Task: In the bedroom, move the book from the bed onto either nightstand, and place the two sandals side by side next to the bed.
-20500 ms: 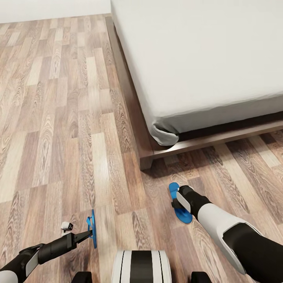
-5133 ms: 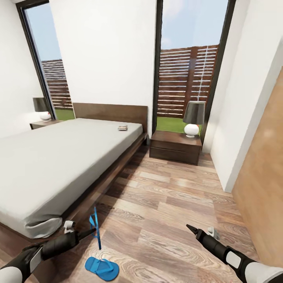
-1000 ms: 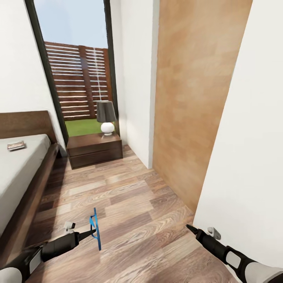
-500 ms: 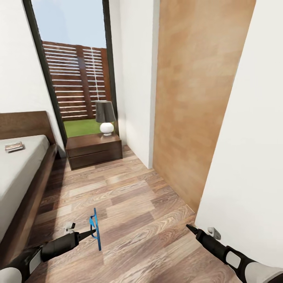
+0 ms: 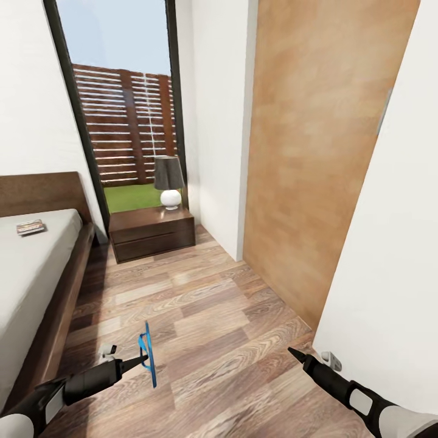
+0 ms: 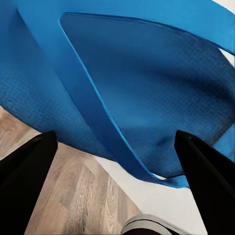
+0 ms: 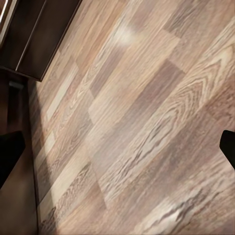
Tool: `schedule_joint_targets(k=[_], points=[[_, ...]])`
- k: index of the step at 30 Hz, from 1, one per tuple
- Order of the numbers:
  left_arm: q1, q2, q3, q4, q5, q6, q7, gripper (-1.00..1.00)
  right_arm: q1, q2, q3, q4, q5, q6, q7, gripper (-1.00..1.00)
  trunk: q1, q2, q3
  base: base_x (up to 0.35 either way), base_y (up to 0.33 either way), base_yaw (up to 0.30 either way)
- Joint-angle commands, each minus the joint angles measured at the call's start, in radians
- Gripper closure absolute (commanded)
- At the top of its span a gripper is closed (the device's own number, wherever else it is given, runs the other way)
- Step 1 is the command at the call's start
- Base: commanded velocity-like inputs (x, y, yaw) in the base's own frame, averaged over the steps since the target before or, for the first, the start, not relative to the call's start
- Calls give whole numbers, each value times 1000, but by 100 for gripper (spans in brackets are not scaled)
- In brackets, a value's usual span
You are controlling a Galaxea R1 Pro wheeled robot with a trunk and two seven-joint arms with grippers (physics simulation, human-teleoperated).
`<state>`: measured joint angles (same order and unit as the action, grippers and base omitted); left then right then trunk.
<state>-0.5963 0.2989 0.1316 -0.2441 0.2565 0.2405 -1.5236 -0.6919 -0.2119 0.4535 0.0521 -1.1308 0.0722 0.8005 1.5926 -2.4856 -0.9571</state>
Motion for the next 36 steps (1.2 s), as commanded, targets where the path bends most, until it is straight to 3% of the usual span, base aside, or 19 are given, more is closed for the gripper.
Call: schedule_joint_targets(k=[1, 36], points=[[0, 0, -1, 0, 3, 9, -3, 100, -1, 0, 5, 3, -10, 8, 6, -100, 0, 0, -1, 0, 49, 0], [0, 0, -2, 0, 0, 5, 2, 100, -1, 0, 5, 3, -10, 15, 6, -100, 0, 0, -1, 0, 4, 0]])
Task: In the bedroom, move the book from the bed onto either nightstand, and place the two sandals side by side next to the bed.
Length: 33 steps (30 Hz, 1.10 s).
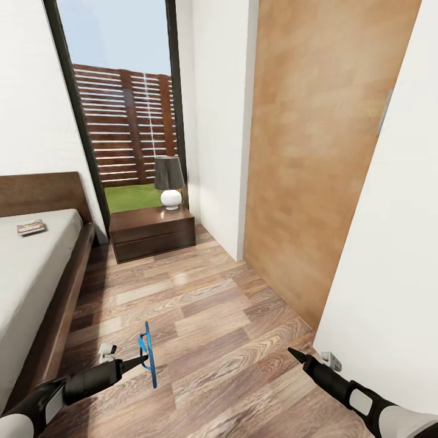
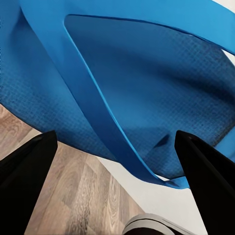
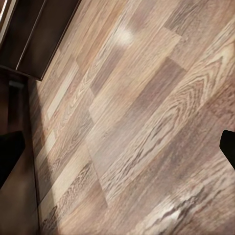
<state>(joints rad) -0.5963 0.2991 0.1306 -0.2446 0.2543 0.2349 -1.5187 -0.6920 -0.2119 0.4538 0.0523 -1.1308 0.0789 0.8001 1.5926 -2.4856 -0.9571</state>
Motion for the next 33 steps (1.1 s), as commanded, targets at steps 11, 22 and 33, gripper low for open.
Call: schedule_joint_targets(k=[11, 22, 33], points=[[0, 12, -31, -11, 1, 0, 7, 100, -2, -1, 1, 3, -10, 7, 8, -100, 0, 0, -1, 0, 0, 0], [0, 32, -143, -84, -58, -63, 44, 100, -3, -1, 2, 3, -11, 5, 9, -100, 0, 0, -1, 0, 0, 0], [0, 32, -181, -102, -192, -80, 208, 100, -3, -3, -1, 3, -13, 4, 11, -100, 0, 0, -1, 0, 0, 0]])
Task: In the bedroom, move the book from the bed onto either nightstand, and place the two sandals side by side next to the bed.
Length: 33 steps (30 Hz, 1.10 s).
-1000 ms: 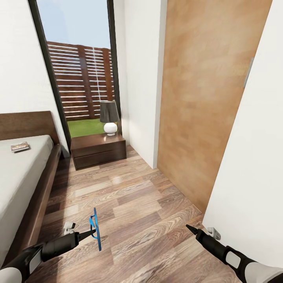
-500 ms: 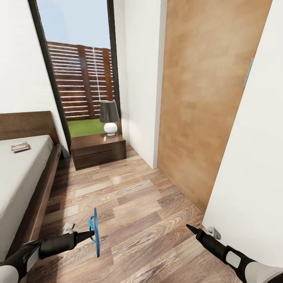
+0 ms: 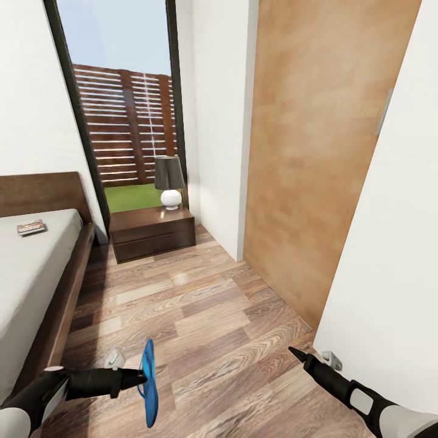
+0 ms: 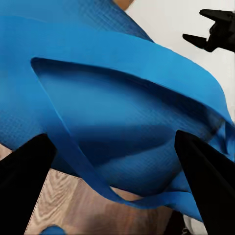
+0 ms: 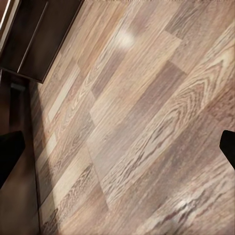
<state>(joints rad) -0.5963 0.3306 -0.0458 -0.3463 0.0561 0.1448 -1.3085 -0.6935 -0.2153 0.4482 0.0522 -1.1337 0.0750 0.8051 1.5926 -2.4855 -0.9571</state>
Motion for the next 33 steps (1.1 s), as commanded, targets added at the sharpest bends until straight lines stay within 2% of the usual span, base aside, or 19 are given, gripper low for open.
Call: schedule_joint_targets(k=[1, 6, 10, 15, 17, 21, 23, 29, 31, 33], points=[[0, 1, -5, -3, 1, 9, -1, 100, -1, 0, 5, 3, -10, 8, 6, -100, 0, 0, -1, 0, 0, 0], [0, 1, -9, -15, -14, -6, 2, 100, -1, -2, 4, 3, -11, 8, 6, -100, 0, 0, -1, 0, 0, 0], [0, 3, -10, -19, -18, -9, 4, 100, -1, -2, 4, 3, -12, 8, 7, -100, 8, -15, -15, 0, 0, 0], [0, 25, -11, -61, -25, -7, 9, 100, -1, 0, 5, 3, -8, 9, 39, -100, 11, -16, -34, 0, 0, 0], [0, 30, -10, -65, -35, -6, 11, 100, -1, 0, 6, 3, -8, 9, 42, -100, 12, -17, -42, 0, 0, 0], [0, 39, -8, -71, -96, -4, 22, 100, -1, 1, 6, 3, -10, 8, 47, -100, 13, -17, -58, 0, 0, 0], [0, 40, -6, -73, -109, -4, 23, 100, -1, 1, 6, 3, -10, 8, 48, -100, 14, -18, -65, 0, 0, 0], [0, 44, -5, -76, -124, -5, 46, 100, -1, 1, 6, 3, -11, 10, 54, -100, 17, -19, -88, 0, 0, 0], [0, 49, -5, -77, -126, -5, 60, 100, -1, 1, 7, 3, -11, 11, 69, -100, 18, -20, -96, 0, 0, 0], [0, 54, -5, -78, -127, -5, 72, 100, -1, 2, 8, 3, -10, 12, 115, -100, 19, -20, -104, 0, 0, 0]])
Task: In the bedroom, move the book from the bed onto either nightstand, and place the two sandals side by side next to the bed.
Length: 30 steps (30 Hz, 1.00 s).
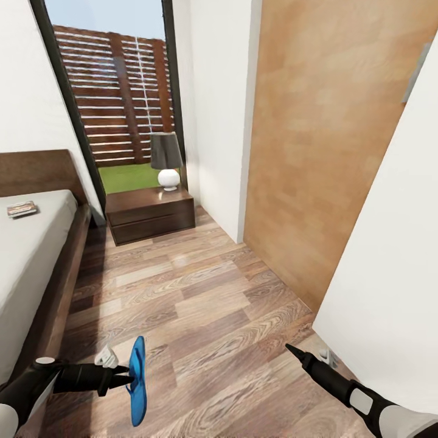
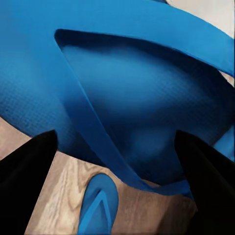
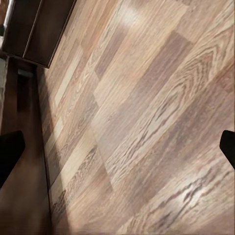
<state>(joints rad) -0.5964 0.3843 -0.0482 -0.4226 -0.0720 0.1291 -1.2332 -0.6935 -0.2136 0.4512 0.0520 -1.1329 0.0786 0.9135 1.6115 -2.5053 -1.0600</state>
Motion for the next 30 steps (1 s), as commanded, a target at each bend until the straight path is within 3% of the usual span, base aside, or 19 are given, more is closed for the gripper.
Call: schedule_joint_targets(k=[1, 5, 10, 12, 15, 18, 30], points=[[0, 2, -2, -3, 1, 10, -1, 100, -1, 0, 5, 3, -10, 8, 25, -100, 0, -1, -5, 0, 0, 0], [0, 5, -5, -37, -1, 14, 3, 100, -1, 0, 6, 3, -3, 7, 182, -100, 2, -2, -20, 0, 0, 0], [0, 9, -6, -77, -14, 20, 4, 100, -1, 0, 6, 3, 4, 4, 304, -100, 4, -3, -40, 0, 0, 0], [0, 11, -5, -95, -84, 21, 4, 100, 0, 2, 9, 3, 6, -1, 334, -100, 5, -3, -47, 0, 0, 0], [0, 12, 0, -103, -156, 22, 6, 100, 0, 4, 12, 2, 5, -6, 370, -100, 6, -4, -59, 0, 0, 0], [0, 13, 1, -113, -179, 23, 6, 100, 0, 4, 11, 2, 4, -9, 434, -100, 8, -5, -71, 0, 0, 0], [0, 33, 1, -201, -193, 32, 6, 100, 0, 4, 10, 2, 7, -10, 466, -100, 13, -8, -117, 0, 0, 0]])
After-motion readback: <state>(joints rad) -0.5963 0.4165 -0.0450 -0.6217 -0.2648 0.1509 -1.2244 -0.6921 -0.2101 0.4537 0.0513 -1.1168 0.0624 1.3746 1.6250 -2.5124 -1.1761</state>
